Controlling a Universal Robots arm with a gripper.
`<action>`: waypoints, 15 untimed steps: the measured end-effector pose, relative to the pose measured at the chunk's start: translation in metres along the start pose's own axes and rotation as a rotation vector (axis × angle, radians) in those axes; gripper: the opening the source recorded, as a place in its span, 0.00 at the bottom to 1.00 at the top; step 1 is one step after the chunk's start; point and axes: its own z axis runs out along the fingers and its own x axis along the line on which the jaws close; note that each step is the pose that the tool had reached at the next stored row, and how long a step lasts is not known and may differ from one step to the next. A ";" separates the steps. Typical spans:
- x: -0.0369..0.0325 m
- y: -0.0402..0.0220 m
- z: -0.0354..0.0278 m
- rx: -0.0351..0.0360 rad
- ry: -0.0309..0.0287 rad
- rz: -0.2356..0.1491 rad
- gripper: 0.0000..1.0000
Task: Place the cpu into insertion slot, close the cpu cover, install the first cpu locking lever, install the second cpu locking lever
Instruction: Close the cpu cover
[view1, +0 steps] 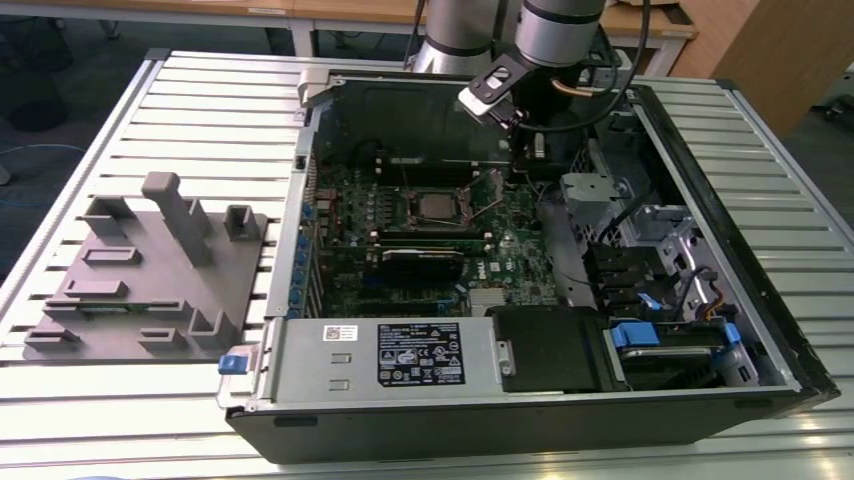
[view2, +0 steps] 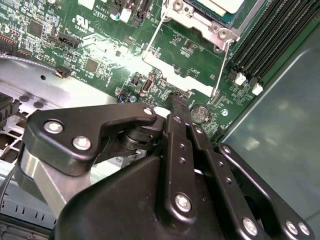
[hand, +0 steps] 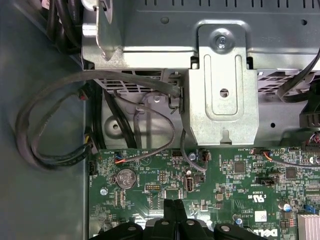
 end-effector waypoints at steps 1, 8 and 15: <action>0.0000 0.0000 0.0002 0.0000 0.0001 0.000 0.10; -0.0001 0.0021 0.0011 -0.0003 0.0003 -0.006 0.10; -0.0033 0.0022 0.0014 -0.0003 0.0002 -0.006 0.10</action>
